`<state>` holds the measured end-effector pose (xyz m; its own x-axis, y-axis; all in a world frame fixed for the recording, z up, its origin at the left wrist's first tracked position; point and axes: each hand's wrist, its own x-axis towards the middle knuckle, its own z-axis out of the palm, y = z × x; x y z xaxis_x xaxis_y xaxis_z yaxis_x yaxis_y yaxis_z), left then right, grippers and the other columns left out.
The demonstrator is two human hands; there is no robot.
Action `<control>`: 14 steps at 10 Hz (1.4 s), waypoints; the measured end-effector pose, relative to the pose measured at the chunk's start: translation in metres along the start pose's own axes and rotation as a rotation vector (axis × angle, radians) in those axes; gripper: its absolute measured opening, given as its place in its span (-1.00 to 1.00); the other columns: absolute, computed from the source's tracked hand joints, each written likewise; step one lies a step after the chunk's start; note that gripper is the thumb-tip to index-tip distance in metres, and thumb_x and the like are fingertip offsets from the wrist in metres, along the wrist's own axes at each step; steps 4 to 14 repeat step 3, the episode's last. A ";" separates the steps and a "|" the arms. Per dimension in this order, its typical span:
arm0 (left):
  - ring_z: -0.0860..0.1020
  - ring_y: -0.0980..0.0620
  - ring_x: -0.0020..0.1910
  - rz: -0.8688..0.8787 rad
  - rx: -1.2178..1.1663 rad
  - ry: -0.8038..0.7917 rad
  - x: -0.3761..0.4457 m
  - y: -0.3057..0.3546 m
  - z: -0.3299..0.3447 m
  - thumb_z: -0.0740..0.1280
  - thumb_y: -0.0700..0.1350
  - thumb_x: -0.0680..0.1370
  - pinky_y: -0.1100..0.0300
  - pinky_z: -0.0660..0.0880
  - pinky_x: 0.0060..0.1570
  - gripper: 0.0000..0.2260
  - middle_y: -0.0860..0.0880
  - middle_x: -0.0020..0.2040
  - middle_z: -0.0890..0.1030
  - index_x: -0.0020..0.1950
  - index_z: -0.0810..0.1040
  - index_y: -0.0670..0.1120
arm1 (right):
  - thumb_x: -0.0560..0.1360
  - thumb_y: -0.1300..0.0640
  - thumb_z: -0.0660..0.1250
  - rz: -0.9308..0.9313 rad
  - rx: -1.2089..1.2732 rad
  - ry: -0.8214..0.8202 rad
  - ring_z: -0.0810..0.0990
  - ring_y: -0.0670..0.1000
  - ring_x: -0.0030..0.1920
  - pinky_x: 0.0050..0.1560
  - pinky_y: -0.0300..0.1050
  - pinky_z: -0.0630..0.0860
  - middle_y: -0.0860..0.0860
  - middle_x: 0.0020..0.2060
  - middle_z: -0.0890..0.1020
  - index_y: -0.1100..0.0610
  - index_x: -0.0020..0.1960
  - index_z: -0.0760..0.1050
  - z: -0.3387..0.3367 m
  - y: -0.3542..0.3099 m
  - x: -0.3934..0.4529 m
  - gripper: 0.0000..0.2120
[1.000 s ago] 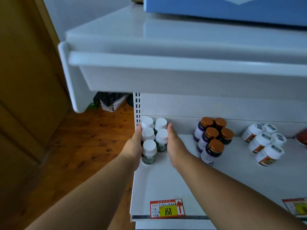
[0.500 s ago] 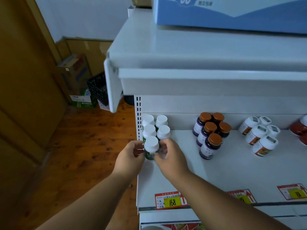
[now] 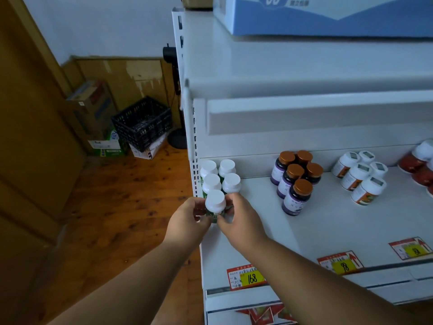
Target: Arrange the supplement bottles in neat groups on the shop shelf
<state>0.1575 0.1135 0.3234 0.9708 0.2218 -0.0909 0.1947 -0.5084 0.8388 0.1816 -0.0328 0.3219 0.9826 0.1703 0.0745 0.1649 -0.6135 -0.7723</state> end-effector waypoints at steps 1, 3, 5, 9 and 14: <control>0.59 0.22 0.00 0.008 -0.008 -0.005 0.000 0.000 -0.003 0.45 -0.14 0.52 0.22 0.59 0.05 -0.73 0.24 -0.02 0.60 0.12 0.51 0.15 | 0.45 0.06 0.47 0.019 -0.020 0.007 0.58 -0.05 0.09 0.10 -0.12 0.55 -0.08 0.12 0.59 -0.01 0.19 0.45 0.001 0.000 -0.001 -0.64; 0.57 0.21 -0.02 -0.012 -0.011 0.062 -0.010 0.001 -0.009 0.49 -0.07 0.49 0.19 0.60 0.03 -0.69 0.20 -0.01 0.58 0.17 0.49 0.09 | 0.45 0.05 0.48 0.075 -0.024 0.057 0.56 -0.01 0.16 0.17 -0.07 0.53 -0.04 0.16 0.57 0.03 0.24 0.43 -0.002 -0.008 -0.008 -0.59; 0.57 0.21 -0.02 -0.012 -0.011 0.062 -0.010 0.001 -0.009 0.49 -0.07 0.49 0.19 0.60 0.03 -0.69 0.20 -0.01 0.58 0.17 0.49 0.09 | 0.45 0.05 0.48 0.075 -0.024 0.057 0.56 -0.01 0.16 0.17 -0.07 0.53 -0.04 0.16 0.57 0.03 0.24 0.43 -0.002 -0.008 -0.008 -0.59; 0.57 0.21 -0.02 -0.012 -0.011 0.062 -0.010 0.001 -0.009 0.49 -0.07 0.49 0.19 0.60 0.03 -0.69 0.20 -0.01 0.58 0.17 0.49 0.09 | 0.45 0.05 0.48 0.075 -0.024 0.057 0.56 -0.01 0.16 0.17 -0.07 0.53 -0.04 0.16 0.57 0.03 0.24 0.43 -0.002 -0.008 -0.008 -0.59; 0.57 0.21 -0.02 -0.012 -0.011 0.062 -0.010 0.001 -0.009 0.49 -0.07 0.49 0.19 0.60 0.03 -0.69 0.20 -0.01 0.58 0.17 0.49 0.09 | 0.45 0.05 0.48 0.075 -0.024 0.057 0.56 -0.01 0.16 0.17 -0.07 0.53 -0.04 0.16 0.57 0.03 0.24 0.43 -0.002 -0.008 -0.008 -0.59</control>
